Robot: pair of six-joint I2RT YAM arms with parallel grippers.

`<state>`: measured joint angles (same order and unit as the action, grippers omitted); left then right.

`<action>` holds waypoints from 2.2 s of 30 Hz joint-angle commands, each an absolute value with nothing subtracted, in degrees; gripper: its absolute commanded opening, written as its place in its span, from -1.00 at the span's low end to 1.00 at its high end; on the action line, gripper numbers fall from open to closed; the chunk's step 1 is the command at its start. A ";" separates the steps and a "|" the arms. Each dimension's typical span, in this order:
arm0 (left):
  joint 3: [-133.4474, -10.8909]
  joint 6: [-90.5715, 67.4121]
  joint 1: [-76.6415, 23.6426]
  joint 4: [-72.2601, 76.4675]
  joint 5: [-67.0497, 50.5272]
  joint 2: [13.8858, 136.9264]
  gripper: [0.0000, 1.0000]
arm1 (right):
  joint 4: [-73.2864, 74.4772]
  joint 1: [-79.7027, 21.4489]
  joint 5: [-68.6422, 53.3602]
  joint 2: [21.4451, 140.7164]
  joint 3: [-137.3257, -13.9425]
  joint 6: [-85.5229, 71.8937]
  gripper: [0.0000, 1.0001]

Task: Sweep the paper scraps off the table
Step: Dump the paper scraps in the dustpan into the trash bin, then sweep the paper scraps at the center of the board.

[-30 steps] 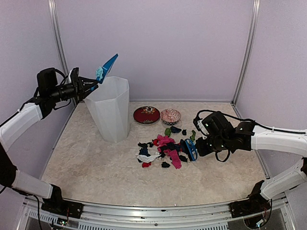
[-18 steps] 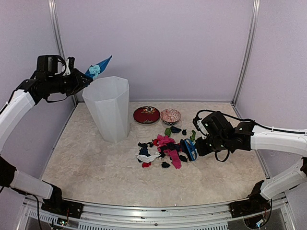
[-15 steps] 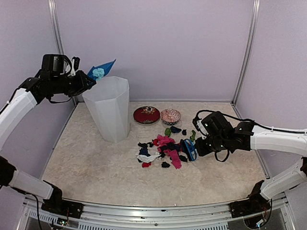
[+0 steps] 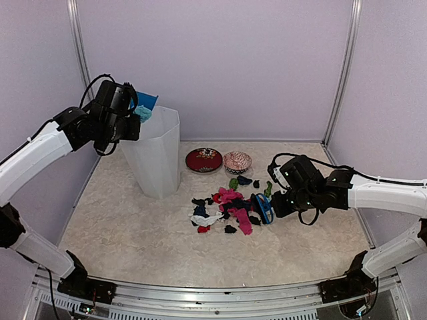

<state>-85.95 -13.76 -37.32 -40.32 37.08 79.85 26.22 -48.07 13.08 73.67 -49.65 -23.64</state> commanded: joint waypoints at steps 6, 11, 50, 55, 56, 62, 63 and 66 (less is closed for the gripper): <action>-85.71 -1.25 -45.45 -35.39 73.99 85.42 -1.00 | 23.07 -47.46 12.95 73.96 -47.84 -23.86 -1.00; -82.26 8.16 -47.27 -25.18 85.32 86.25 -1.00 | 22.49 -47.46 13.21 73.39 -46.84 -23.91 -1.00; -91.12 -3.83 -41.60 -37.27 44.52 79.79 -1.00 | 21.78 -47.46 13.83 65.28 -45.43 -22.29 -1.00; -91.30 -6.31 -42.08 -38.48 37.19 76.60 -1.00 | 22.50 -47.46 13.20 63.65 -46.64 -21.77 -1.00; -91.15 -6.74 -42.51 -38.38 35.49 75.72 -1.00 | 22.39 -47.44 12.69 63.41 -46.92 -21.72 -1.00; -89.53 -8.81 -43.07 -37.63 22.68 69.60 -1.00 | 17.76 -47.46 4.74 61.96 -47.22 -20.79 -1.00; -88.88 -9.10 -43.13 -37.36 20.80 68.67 -1.00 | 16.62 -47.44 3.29 61.85 -47.15 -20.63 -1.00; -85.88 -9.62 -43.22 -36.28 14.94 65.88 -1.00 | 13.46 -47.46 -2.57 61.81 -46.96 -20.20 -1.00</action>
